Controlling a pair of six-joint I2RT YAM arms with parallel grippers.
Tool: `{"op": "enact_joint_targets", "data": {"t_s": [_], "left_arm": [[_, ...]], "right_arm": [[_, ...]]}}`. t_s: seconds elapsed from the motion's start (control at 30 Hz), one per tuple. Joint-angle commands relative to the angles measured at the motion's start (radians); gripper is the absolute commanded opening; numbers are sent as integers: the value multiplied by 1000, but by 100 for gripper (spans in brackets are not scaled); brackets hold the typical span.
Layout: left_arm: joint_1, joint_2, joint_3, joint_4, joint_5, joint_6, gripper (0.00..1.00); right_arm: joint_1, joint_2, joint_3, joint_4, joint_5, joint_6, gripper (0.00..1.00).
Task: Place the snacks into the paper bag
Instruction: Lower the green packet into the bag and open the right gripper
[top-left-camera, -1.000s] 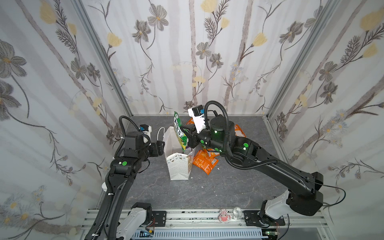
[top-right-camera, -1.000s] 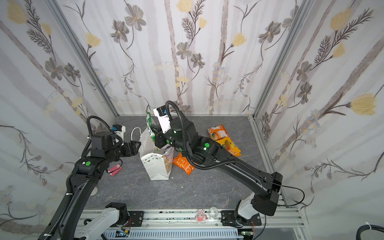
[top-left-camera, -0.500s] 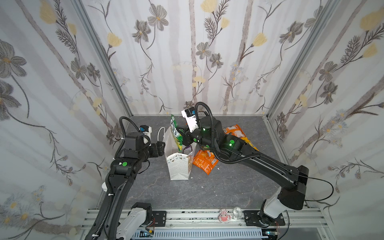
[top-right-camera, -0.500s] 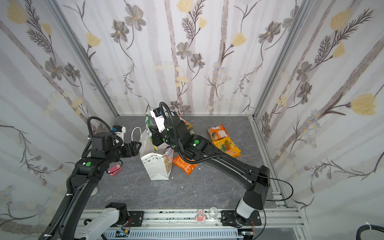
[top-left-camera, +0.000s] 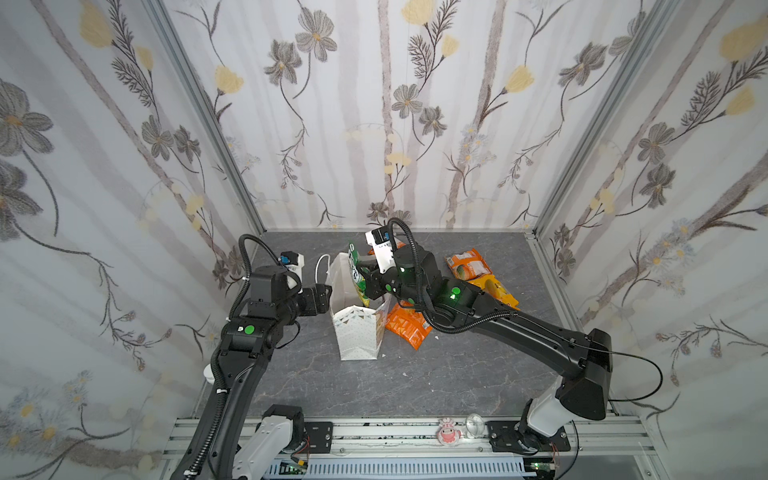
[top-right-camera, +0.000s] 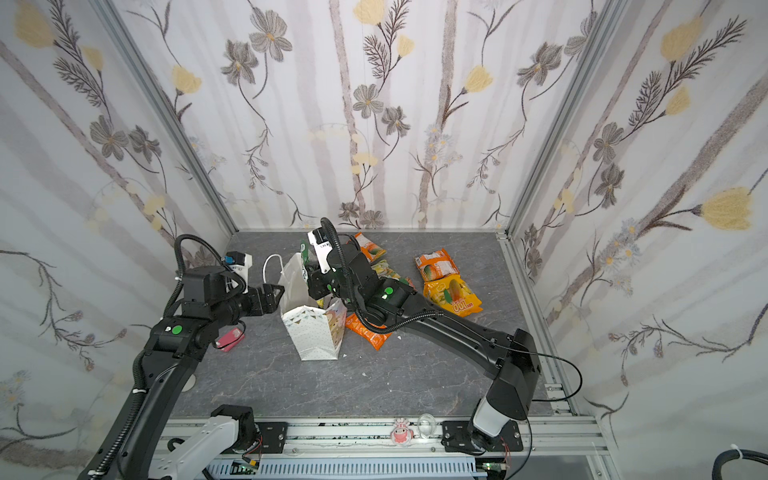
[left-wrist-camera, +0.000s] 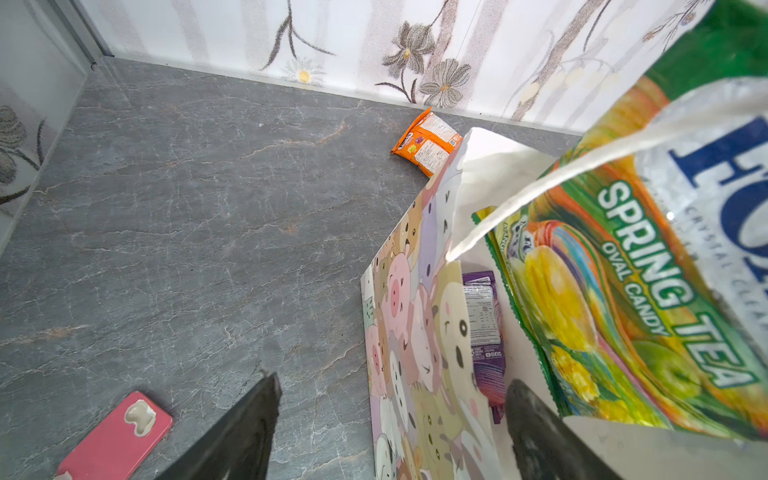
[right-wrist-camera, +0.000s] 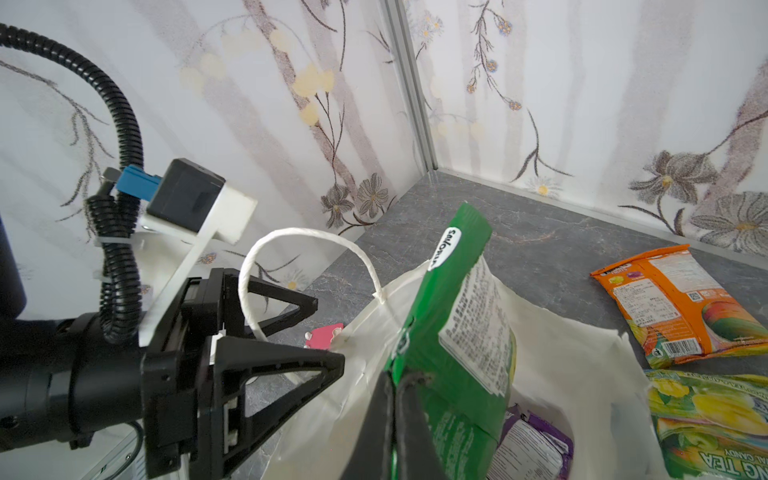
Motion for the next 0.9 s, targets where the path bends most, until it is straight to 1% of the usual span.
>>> {"op": "enact_joint_targets", "data": {"t_s": [0.0,0.3,0.5,0.67,0.87], "left_arm": [[0,5,1,22,13,-3,85],[1,9,1,21,18,0,87],[1,10,-1,21,17,-1,87],[0,8,-2,20,15,-1,87],[0,10,-4,23,25,-1,87]], "right_arm": [[-2,-14,-13,93,20,28,0],[-24,3,-39,97,-2,48,0],[-43,2,-89,156,-73,86,0],[-48,3,-100,156,-79,91,0],[-47,13,-103,169,-106,103,5]]}}
